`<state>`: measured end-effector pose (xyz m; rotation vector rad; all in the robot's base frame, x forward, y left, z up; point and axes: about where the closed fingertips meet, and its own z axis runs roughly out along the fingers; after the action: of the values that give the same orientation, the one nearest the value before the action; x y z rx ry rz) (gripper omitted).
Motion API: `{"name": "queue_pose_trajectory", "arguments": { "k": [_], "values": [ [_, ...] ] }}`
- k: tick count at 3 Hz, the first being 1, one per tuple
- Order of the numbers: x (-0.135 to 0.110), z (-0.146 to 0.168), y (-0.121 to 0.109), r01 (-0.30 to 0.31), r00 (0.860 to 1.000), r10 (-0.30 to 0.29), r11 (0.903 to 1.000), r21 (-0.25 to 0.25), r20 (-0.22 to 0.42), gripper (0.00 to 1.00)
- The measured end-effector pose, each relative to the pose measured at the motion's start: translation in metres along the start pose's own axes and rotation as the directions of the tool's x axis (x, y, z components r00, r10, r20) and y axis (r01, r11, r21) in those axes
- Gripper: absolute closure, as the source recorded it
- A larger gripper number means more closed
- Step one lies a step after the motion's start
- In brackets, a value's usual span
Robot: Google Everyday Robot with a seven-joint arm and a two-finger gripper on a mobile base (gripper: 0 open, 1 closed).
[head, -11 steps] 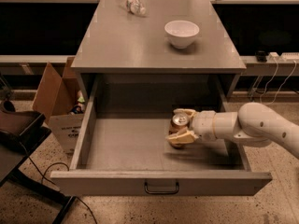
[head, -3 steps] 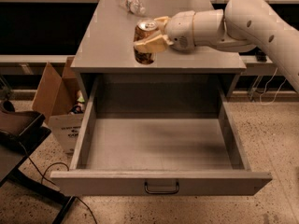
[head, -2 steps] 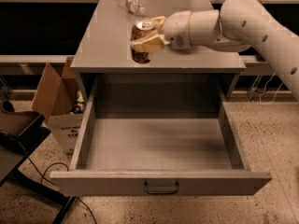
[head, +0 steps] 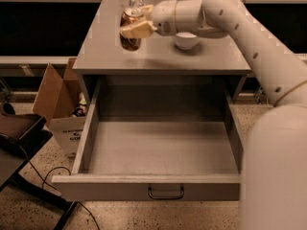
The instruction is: Pick orange can from top drawer and place on counter
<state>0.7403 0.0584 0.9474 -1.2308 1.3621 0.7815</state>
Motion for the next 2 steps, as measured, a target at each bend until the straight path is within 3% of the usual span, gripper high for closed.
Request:
{"name": "queue_pose_trajectory", "arguments": {
  "k": [1,2],
  "values": [
    [-0.019,0.026,-0.03,0.025,0.998,-0.025,0.9996,0.014,0.049,1.0],
    [-0.006,0.06,-0.053,-0.003,1.0,0.002,0.9997,0.024,0.003,1.0]
  ]
}}
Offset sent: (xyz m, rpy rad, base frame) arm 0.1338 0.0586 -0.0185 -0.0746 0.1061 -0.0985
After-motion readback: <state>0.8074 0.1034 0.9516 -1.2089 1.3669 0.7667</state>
